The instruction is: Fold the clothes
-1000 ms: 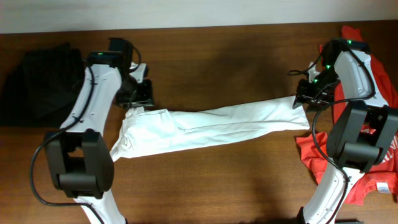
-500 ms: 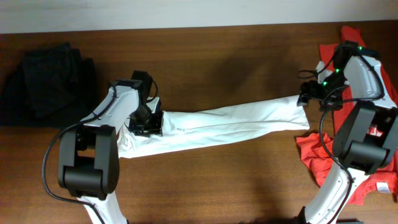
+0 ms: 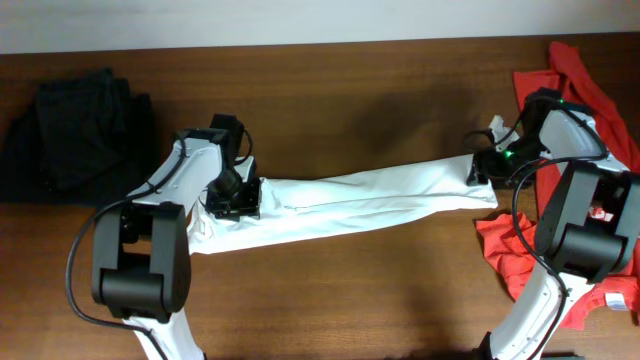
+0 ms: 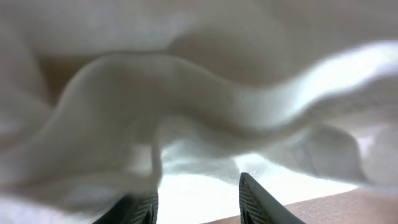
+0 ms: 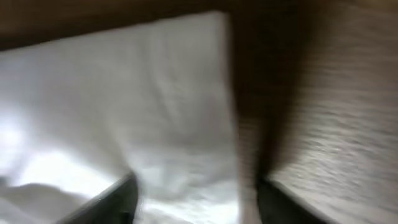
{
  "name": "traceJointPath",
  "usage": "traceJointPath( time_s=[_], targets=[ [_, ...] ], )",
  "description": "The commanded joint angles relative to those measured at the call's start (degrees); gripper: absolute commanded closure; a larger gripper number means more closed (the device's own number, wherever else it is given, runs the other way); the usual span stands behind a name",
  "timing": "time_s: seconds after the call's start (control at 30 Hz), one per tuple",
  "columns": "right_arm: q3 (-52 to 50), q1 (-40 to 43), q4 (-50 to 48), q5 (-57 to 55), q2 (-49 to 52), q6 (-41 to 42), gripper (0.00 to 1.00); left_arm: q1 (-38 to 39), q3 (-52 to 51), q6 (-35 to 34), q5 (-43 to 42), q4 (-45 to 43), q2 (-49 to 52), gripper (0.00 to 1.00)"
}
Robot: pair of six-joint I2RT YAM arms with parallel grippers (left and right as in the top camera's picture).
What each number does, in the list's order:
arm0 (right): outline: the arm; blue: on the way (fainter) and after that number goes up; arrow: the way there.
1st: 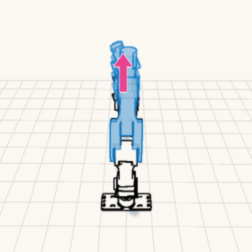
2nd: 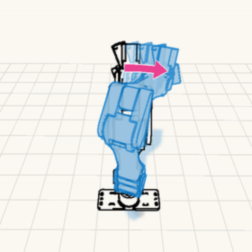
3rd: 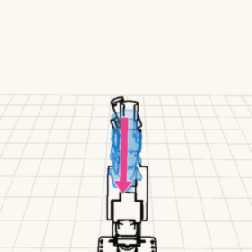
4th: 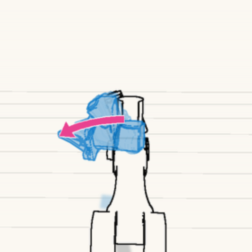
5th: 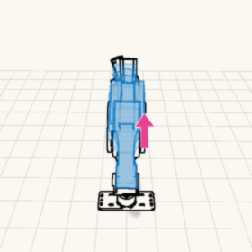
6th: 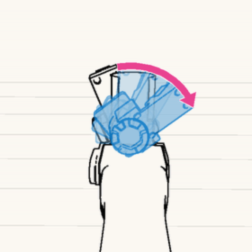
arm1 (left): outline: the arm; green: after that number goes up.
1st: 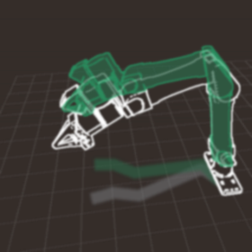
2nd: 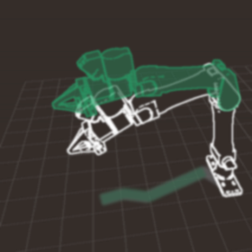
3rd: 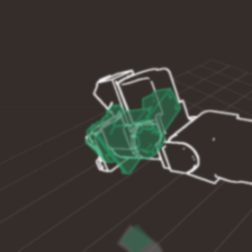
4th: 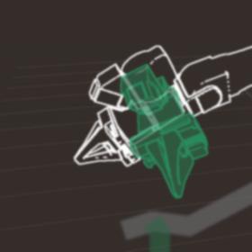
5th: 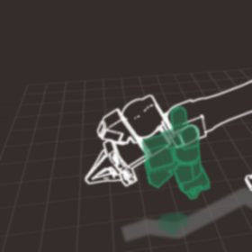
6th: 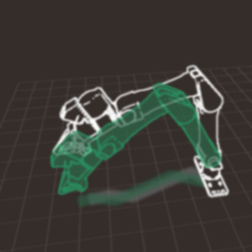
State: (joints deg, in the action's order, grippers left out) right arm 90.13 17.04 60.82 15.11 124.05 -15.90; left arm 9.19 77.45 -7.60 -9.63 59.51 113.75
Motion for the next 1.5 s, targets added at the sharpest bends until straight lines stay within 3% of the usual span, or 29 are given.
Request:
traceJointPath(
  time_s=[0.0, 0.03, 0.07, 0.3, 0.47, 0.87, 1.23, 1.3, 1.4, 1.47],
  targets=[
    [-1.20, -1.66, 0.22, 5.35, 0.07, -2.71, 0.77, -0.50, 3.28, -0.72, 0.46, 0.13, -6.73, 0.57],
    [-1.20, -1.68, 0.24, 5.25, 0.07, -2.71, 0.92, -0.87, 3.87, -0.70, 0.46, 0.13, -8.22, 0.56],
    [-1.18, -1.68, 0.26, 5.25, 0.07, -2.67, 0.96, -1.29, 4.13, -0.70, 0.48, 0.13, -9.44, 0.55],
    [10.01, 0.72, 9.51, -0.63, -0.17, 5.99, 0.96, -5.07, 4.17, -0.70, 0.46, 2.38, -14.53, 0.52],
    [19.54, -1.51, 17.99, -0.48, -0.26, 7.02, 0.96, -6.38, 4.13, -0.70, 0.48, 3.65, -14.47, 0.50],
    [17.90, -23.08, 19.54, -0.63, -0.13, 9.35, 0.96, -6.36, 4.13, -0.68, 0.50, 3.50, -14.45, 0.44],
    [10.05, -38.49, 10.93, -0.59, 0.09, 14.08, 0.95, -6.36, 4.13, -0.68, 0.52, 3.52, -14.45, 0.43],
    [10.05, -40.06, 10.10, -0.59, 0.09, 14.08, 0.87, -6.36, 4.13, -0.68, 0.52, 3.52, -14.45, 0.43],
    [10.05, -41.53, 9.18, -0.48, 0.09, 14.93, 0.46, -6.36, 4.13, -0.68, 0.52, 3.52, -14.45, 0.43],
    [10.05, -42.18, 8.22, -0.33, 0.09, 14.93, 0.37, -6.36, 4.13, -0.68, 0.52, 3.52, -14.45, 0.43]
  ],
)
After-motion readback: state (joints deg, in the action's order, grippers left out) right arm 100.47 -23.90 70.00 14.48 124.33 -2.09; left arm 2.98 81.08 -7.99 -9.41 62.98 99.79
